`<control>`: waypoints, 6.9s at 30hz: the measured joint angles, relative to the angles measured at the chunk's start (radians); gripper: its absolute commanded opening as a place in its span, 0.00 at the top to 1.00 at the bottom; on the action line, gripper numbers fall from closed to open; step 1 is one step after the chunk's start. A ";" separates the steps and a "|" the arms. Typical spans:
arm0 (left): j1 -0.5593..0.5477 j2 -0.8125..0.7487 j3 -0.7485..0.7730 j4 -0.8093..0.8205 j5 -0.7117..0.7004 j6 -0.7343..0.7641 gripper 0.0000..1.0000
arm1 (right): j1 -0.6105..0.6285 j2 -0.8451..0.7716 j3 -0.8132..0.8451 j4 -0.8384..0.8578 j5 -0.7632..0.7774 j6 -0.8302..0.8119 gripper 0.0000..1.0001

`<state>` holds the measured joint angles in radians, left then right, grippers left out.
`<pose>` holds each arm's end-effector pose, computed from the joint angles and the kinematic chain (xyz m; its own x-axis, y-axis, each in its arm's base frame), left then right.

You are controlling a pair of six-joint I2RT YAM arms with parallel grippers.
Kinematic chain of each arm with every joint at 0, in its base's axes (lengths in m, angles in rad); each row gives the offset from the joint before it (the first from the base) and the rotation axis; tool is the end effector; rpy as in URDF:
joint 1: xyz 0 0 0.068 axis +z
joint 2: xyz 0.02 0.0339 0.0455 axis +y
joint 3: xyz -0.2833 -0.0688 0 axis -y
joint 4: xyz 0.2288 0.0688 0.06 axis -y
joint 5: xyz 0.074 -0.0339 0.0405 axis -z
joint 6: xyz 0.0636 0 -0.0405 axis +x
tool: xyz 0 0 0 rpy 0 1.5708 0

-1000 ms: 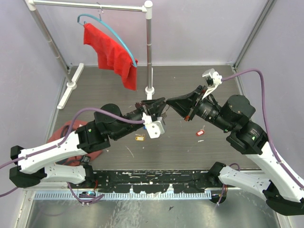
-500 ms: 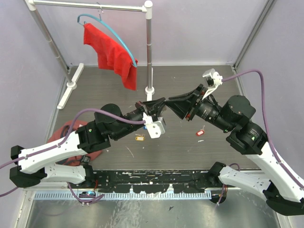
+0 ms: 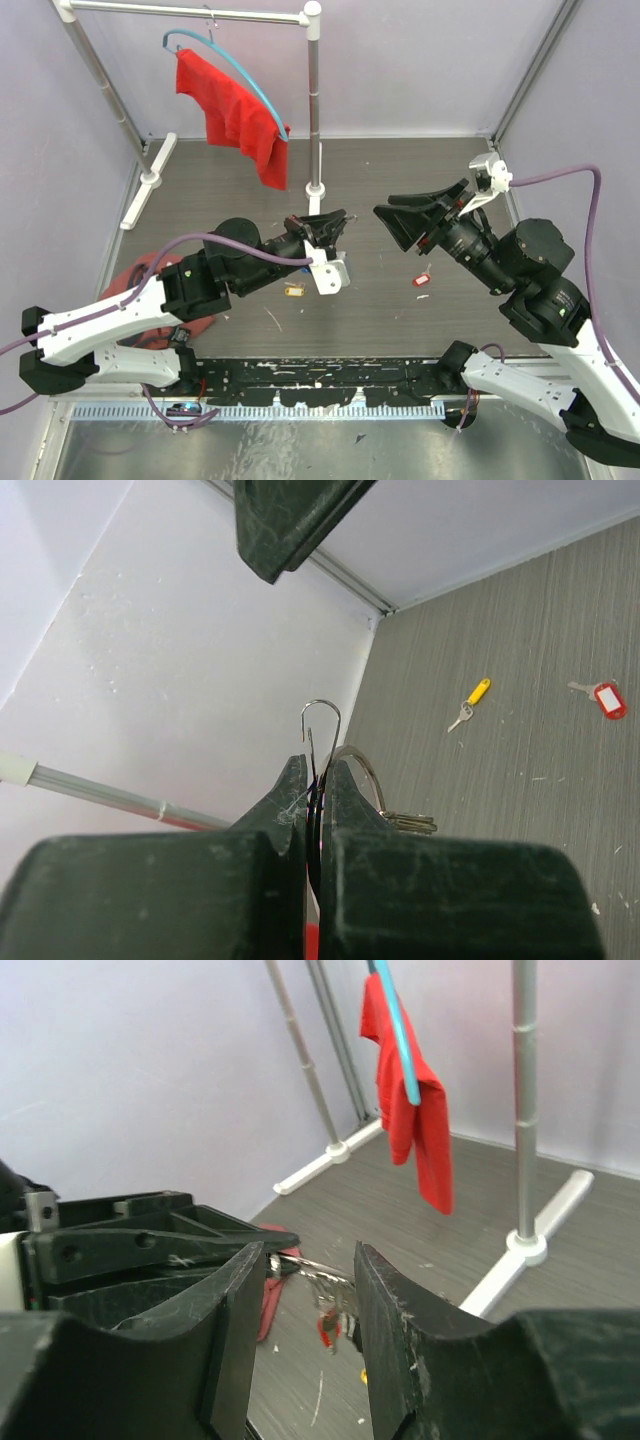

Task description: Put the keys on the keyring

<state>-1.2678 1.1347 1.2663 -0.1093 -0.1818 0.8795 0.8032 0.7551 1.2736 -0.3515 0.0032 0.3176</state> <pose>0.0873 -0.2407 0.4628 0.6859 0.3454 -0.6405 0.5590 0.3135 0.7677 0.0823 0.0850 0.4960 -0.1144 0.3312 -0.9366 -0.7176 0.6245 0.3084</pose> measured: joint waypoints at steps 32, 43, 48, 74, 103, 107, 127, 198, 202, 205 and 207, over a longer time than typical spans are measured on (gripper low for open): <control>-0.005 0.055 0.083 -0.141 -0.054 0.079 1.00 | 0.000 0.156 0.101 -0.184 -0.110 0.041 0.73; -0.008 0.048 0.082 -0.141 -0.033 0.076 0.90 | 0.000 0.152 0.101 -0.180 -0.114 0.044 0.99; -0.008 0.025 0.065 -0.117 -0.012 0.061 0.81 | 0.001 0.140 0.092 -0.159 -0.137 0.044 0.99; -0.011 -0.026 0.005 -0.002 0.058 0.027 0.74 | 0.002 0.123 0.076 -0.119 -0.166 0.045 0.99; -0.011 -0.026 0.005 0.014 0.074 0.024 0.71 | 0.002 0.104 0.056 -0.089 -0.171 0.055 0.99; -0.011 -0.026 0.005 0.014 0.078 0.024 0.69 | 0.002 0.104 0.056 -0.089 -0.172 0.056 0.99; -0.011 -0.026 0.005 -0.005 0.098 0.016 0.58 | 0.002 0.091 0.037 -0.090 -0.162 0.056 0.99; -0.015 -0.011 0.025 -0.195 0.065 0.090 1.00 | 0.001 0.109 0.087 -0.225 -0.117 -0.019 0.58; -0.015 -0.011 0.035 -0.196 0.078 0.093 1.00 | 0.001 0.119 0.087 -0.227 -0.147 -0.016 0.58; -0.015 -0.010 0.041 -0.196 0.088 0.095 1.00 | 0.001 0.129 0.087 -0.227 -0.155 -0.012 0.58; -0.015 -0.010 0.043 -0.196 0.094 0.097 1.00 | 0.001 0.140 0.087 -0.228 -0.158 -0.011 0.59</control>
<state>-1.2831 1.1248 1.3090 -0.3054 -0.0875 0.9760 0.8043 0.8948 1.3605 -0.5797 -0.1543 0.3065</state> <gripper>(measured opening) 0.014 0.418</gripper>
